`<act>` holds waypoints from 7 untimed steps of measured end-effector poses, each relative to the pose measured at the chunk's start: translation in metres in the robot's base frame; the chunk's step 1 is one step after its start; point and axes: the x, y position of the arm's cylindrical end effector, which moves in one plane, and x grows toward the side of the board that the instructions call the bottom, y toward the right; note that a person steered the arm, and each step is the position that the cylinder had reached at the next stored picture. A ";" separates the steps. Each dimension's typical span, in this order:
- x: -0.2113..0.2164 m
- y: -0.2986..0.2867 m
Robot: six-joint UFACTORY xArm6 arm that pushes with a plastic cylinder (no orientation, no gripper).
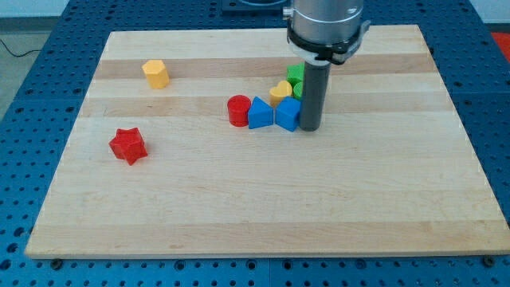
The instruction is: Move the blue cube below the yellow heart
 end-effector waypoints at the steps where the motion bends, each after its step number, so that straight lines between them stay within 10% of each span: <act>1: 0.000 -0.003; 7: 0.008 -0.011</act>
